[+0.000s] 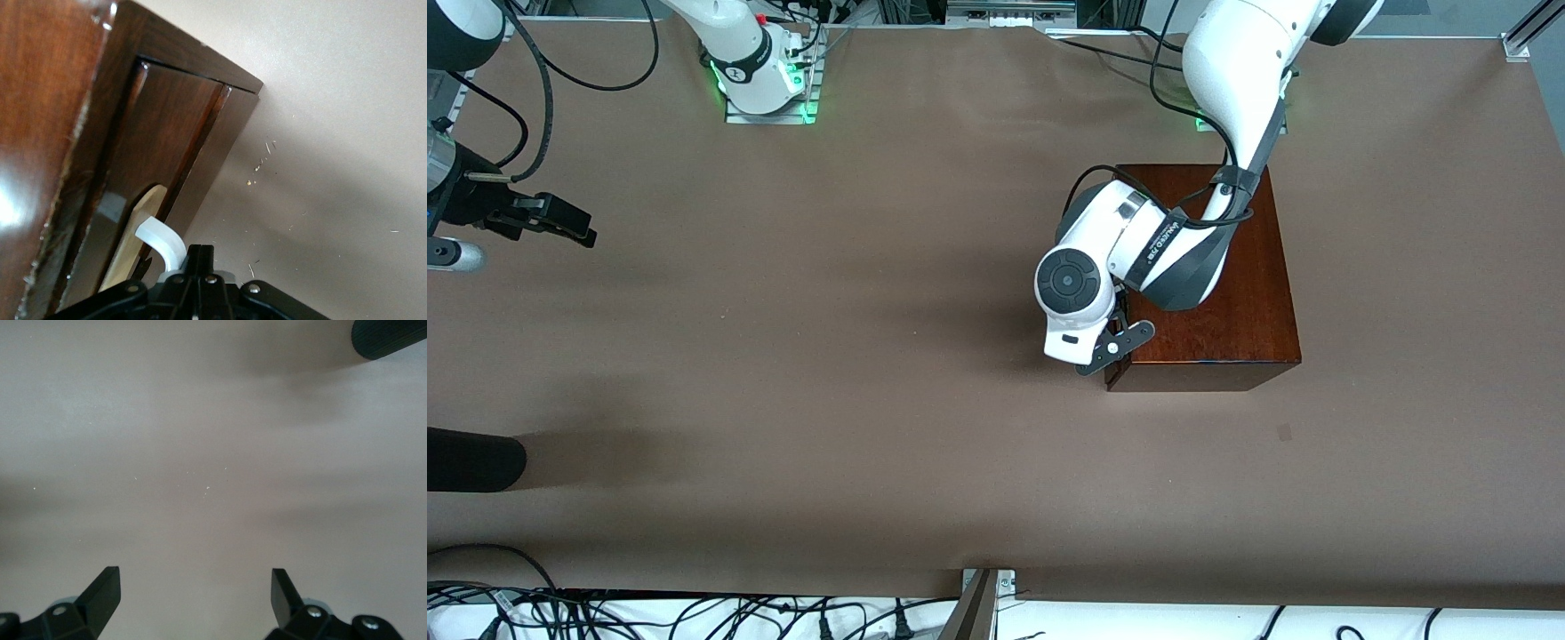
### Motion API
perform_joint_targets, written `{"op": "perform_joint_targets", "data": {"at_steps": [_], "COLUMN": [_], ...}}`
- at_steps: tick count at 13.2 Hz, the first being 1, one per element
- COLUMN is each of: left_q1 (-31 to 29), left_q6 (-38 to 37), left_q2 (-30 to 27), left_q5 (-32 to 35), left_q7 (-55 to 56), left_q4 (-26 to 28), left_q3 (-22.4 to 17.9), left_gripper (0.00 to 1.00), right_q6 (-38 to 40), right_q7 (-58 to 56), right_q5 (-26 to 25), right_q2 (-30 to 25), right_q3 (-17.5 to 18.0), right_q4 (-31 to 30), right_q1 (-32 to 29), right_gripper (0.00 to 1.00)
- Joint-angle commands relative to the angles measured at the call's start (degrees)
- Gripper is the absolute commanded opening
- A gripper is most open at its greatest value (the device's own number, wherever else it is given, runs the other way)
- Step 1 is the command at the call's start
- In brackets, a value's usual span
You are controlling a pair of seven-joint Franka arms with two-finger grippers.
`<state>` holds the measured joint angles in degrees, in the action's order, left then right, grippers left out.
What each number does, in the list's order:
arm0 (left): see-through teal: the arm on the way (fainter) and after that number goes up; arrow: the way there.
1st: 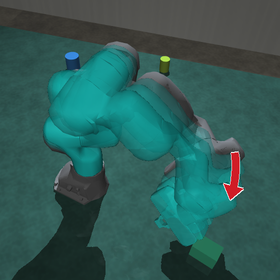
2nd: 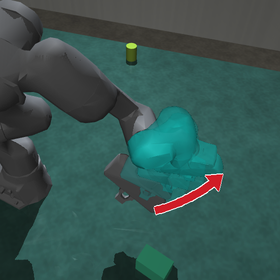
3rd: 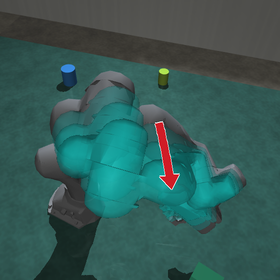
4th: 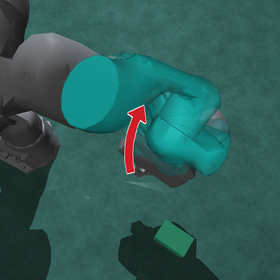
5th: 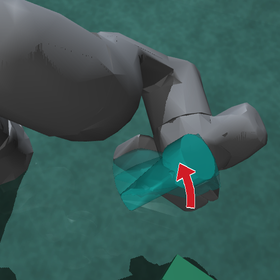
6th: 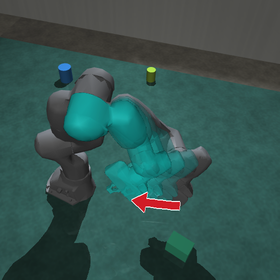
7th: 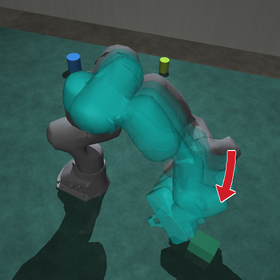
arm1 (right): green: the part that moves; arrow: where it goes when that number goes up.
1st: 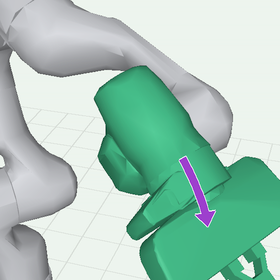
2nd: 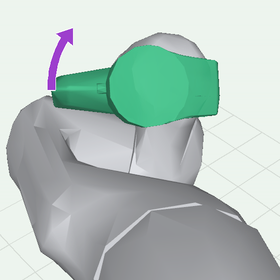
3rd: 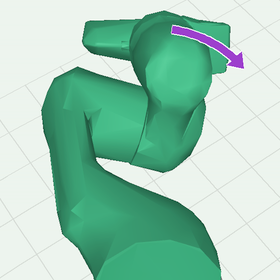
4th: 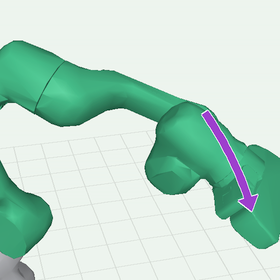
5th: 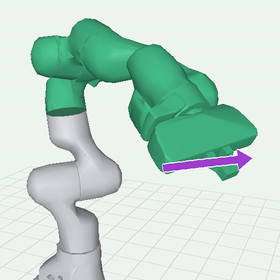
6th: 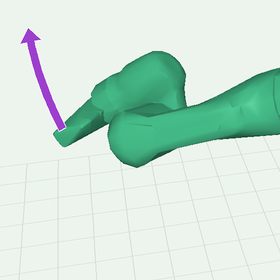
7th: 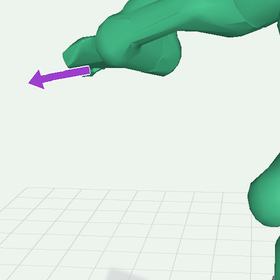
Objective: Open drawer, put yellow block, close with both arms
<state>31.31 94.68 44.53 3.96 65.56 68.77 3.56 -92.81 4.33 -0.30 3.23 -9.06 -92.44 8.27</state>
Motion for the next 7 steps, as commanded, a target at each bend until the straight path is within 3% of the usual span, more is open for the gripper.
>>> {"op": "perform_joint_targets", "data": {"at_steps": [1, 3, 5, 6, 7], "left_q1": [-0.5, 0.2, 0.7, 0.8, 0.7], "left_q6": [-0.8, -2.3, -2.4, -2.4, -2.4], "left_q2": [-2.3, -4.5, -5.9, -6.3, -6.9], "left_q5": [3.1, 1.8, -2.3, -2.2, -2.3], "left_q7": [-1.8, -0.8, -0.2, -1.0, -1.4], "left_q4": [2.0, 1.6, 1.1, 0.8, 0.7], "left_q3": [-0.3, 0.2, 0.2, 0.3, 0.3], "left_gripper": [0.00, 0.05, 0.46, 0.99, 1.00], "right_q6": [0.1, 0.0, -0.2, -0.4, -0.4], "right_q7": [0.3, 0.2, 0.3, 0.3, 0.3], "right_q5": [0.4, 0.5, 1.1, 1.3, 1.4], "right_q2": [-0.2, -0.2, -0.2, -0.2, -0.2], "right_q3": [0.6, 0.6, 0.6, 0.6, 0.6], "right_q4": [0.5, 0.5, 0.5, 0.5, 0.5], "right_q1": [-0.6, -0.7, -0.6, -0.6, -0.6], "right_gripper": [1.00, 1.00, 1.00, 1.00, 1.00]}}
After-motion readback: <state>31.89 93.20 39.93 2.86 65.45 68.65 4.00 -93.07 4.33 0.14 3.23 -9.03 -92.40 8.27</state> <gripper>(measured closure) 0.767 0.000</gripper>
